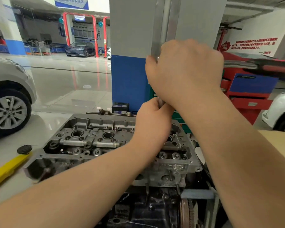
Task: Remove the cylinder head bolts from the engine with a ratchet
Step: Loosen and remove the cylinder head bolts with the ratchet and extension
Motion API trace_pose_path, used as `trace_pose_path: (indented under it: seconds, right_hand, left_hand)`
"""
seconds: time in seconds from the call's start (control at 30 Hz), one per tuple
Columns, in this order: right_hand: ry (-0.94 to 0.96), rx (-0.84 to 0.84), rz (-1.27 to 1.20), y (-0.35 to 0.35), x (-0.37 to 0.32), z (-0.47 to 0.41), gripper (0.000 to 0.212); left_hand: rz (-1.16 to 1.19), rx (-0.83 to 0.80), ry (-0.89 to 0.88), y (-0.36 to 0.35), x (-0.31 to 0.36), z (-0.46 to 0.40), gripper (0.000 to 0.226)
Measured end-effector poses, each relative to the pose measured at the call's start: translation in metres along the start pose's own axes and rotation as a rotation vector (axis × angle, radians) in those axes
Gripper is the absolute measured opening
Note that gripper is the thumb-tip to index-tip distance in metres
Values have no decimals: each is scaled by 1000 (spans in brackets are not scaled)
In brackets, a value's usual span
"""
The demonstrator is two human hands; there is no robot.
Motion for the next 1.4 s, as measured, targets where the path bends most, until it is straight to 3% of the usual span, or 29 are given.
trace_pose_path:
  seconds: [0.07,0.1,0.17,0.2,0.27,0.33,0.43,0.5,0.57,0.63,0.7,0.77,0.8,0.87,0.97,1.03,1.1,1.17,1.23,1.3,1.37,1.4]
  right_hand:
    - [64,34,-32,0,-1,-1,37]
    - [98,-4,-118,-4,3,-5,35]
    - [156,-190,-527,-10,12,-13,28]
    - [150,-274,-809,-12,15,-15,24]
    - [99,-327,-1119,-14,18,-14,22]
    - [64,-291,-1008,-18,13,-17,25]
    - [30,-140,-422,-19,4,-14,37]
    - [-16,-23,-111,-8,-1,-2,41]
    - [-13,60,-61,1,-2,8,41]
    - [-10,61,-206,-3,7,7,36]
    - [11,-38,-615,-10,18,-1,26]
    - [21,-184,-1014,-13,20,-6,21]
    - [17,-225,-1092,-14,18,-8,21]
    - [1,-240,-988,-20,12,-13,24]
    - [26,-158,-427,-19,0,-16,34]
    - [16,-86,-118,-9,-7,-10,39]
    - [23,-26,-2,0,-10,-4,43]
    - [42,-24,-38,-1,-6,-5,39]
    - [64,-104,-227,-9,4,-12,34]
    - [66,-212,-658,-14,13,-14,29]
    - [47,-254,-970,-13,13,-12,26]
    - [36,-247,-975,-14,12,-12,27]
  left_hand:
    - [89,-41,33,3,3,-4,26]
    - [181,-183,74,5,4,-8,29]
    - [314,-538,165,12,6,-17,43]
    - [330,-642,187,16,7,-19,46]
    - [296,-647,191,15,6,-20,48]
    - [187,-424,123,12,3,-18,47]
    - [84,-12,-31,9,3,-11,38]
    - [124,27,-30,-1,3,-3,18]
    - [82,38,-6,-5,6,-1,22]
    - [128,-171,32,1,10,-5,31]
    - [288,-548,138,7,15,-14,41]
    - [331,-733,204,14,17,-19,46]
    - [324,-727,221,15,17,-21,45]
    - [244,-580,187,16,15,-22,39]
    - [24,-179,-26,19,13,-17,31]
    - [39,-71,-54,12,10,-8,25]
    - [70,-2,9,3,12,-3,12]
    - [131,-66,65,4,13,-8,16]
    - [250,-388,160,8,15,-17,31]
    - [328,-666,238,15,18,-22,42]
    - [324,-701,247,15,19,-22,45]
    - [307,-646,238,14,18,-22,43]
Point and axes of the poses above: each hand's wrist, its own z-axis away from the middle knuckle, its own y-axis out of the back of the hand, x = y × z, the point moved 2 cm from there along -z, towards the middle knuckle, and after that the axes turned 3 degrees about y, right-handed, at the moved point
